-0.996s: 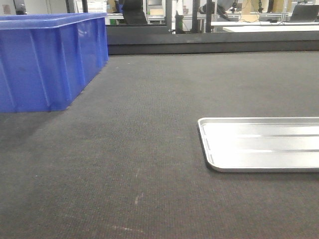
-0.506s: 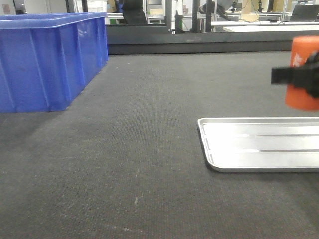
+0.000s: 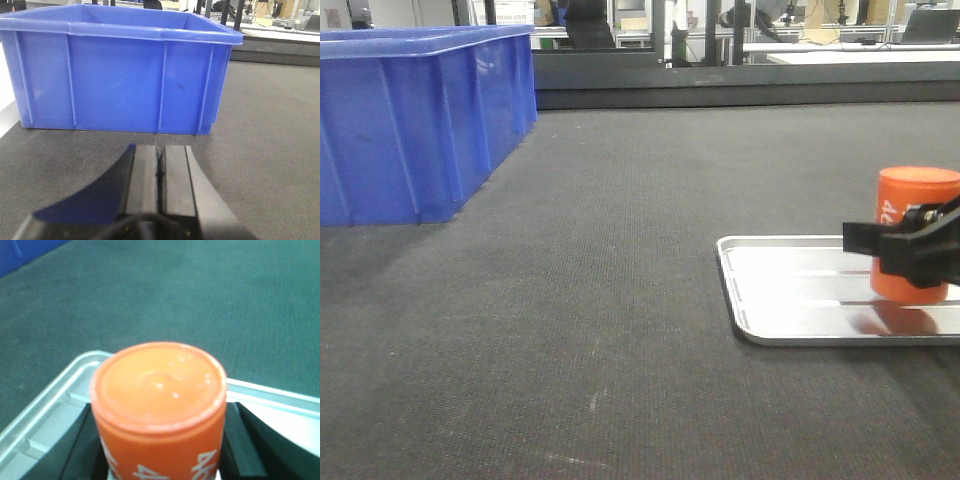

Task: Grab orange capacitor from left shelf to right conveyor
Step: 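Lower the held capacitor with the right gripper onto the metal tray, then open the right gripper and lift it off the capacitor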

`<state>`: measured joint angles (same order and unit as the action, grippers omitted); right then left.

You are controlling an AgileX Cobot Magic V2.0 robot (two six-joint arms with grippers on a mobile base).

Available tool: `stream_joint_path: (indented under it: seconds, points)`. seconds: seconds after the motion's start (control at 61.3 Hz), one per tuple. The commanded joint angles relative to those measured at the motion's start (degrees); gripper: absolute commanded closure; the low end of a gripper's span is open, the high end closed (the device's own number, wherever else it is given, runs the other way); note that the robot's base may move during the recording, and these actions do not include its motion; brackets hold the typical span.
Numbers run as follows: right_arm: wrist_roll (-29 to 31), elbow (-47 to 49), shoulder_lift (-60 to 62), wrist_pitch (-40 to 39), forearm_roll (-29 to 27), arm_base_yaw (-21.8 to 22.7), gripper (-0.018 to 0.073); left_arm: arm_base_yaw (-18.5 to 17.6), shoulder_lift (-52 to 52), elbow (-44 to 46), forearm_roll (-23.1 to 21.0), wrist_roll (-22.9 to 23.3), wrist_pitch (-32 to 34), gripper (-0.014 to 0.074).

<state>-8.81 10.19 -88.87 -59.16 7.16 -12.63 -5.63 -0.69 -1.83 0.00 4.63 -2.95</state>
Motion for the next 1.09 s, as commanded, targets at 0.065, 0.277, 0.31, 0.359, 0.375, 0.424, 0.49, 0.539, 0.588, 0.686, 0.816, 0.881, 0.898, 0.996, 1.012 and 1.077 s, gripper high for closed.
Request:
stream_joint_path:
  seconds: [0.065, 0.277, 0.31, 0.359, 0.375, 0.424, 0.49, 0.539, 0.588, 0.686, 0.816, 0.881, 0.898, 0.996, 1.012, 1.077]
  points:
    - [0.5, 0.9, 1.0, -6.0, 0.3, -0.1, 0.0385, -0.2, -1.1, 0.4, 0.0, 0.1, 5.1, 0.0701]
    - [0.5, 0.9, 1.0, -4.8, 0.3, -0.1, -0.0029, -0.2, -1.1, 0.4, 0.0, 0.1, 5.1, 0.0701]
    - [0.5, 0.9, 1.0, -4.6, 0.3, -0.1, -0.0064, -0.2, -1.1, 0.4, 0.0, 0.1, 5.1, 0.0701]
    - [0.5, 0.9, 1.0, -4.6, 0.3, -0.1, -0.0051, -0.2, -1.1, 0.4, 0.0, 0.1, 5.1, 0.0701]
    - [0.5, 0.9, 1.1, -4.6, 0.3, -0.1, -0.0048, -0.2, -1.1, 0.4, 0.0, 0.1, 5.1, 0.0701]
    - [0.5, 0.9, 1.3, -4.5, 0.6, -0.1, -0.0049, -0.2, -1.1, 0.4, 0.0, 0.1, 5.1, 0.0701]
    - [0.5, 0.9, 2.0, -4.0, 0.8, -0.1, -0.0049, -0.2, -1.1, 0.4, 0.0, 0.1, 5.1, 0.0701]
    - [0.5, 0.9, 2.9, -3.0, 0.8, -0.1, -0.0049, -0.2, -1.1, 0.4, 0.0, 0.1, 5.1, 0.0701]
    - [0.5, 0.9, 4.3, -1.0, 0.8, -0.1, -0.0049, -0.2, -1.1, 0.4, 0.0, 0.1, 5.1, 0.0701]
    - [0.5, 0.9, 8.4, 2.9, 0.8, -0.1, -0.0049, -0.2, -1.1, 0.4, 0.0, 0.1, 5.1, 0.0701]
    - [0.5, 0.9, 15.8, 8.2, 1.4, -0.1, -0.0049, -0.2, -1.1, 0.4, 0.0, 0.1, 5.1, 0.0701]
    - [0.5, 1.1, 19.6, 10.8, 2.8, -0.2, -0.0049, -0.2, -1.1, 0.4, 0.0, 0.1, 5.1, 0.0701]
    - [0.5, 1.1, 20.5, 11.3, 3.2, -0.2, -0.0049, -0.2, -1.1, 0.4, 0.0, 0.1, 5.1, 0.0701]
    - [0.5, 1.1, 27.0, 15.6, 4.4, -0.2, -0.0049, -0.2, -1.1, 0.4, 0.0, 0.1, 5.1, 0.0701]
    - [0.5, 1.1, 28.4, 16.6, 4.4, -0.2, -0.0049, -0.2, -1.1, 0.4, 0.0, 0.1, 5.1, 0.0701]
    - [0.4, 1.4, 32.8, 20.3, 4.4, -0.2, -0.0045, -0.2, -1.1, 0.4, 0.0, 0.1, 5.1, 0.0701]
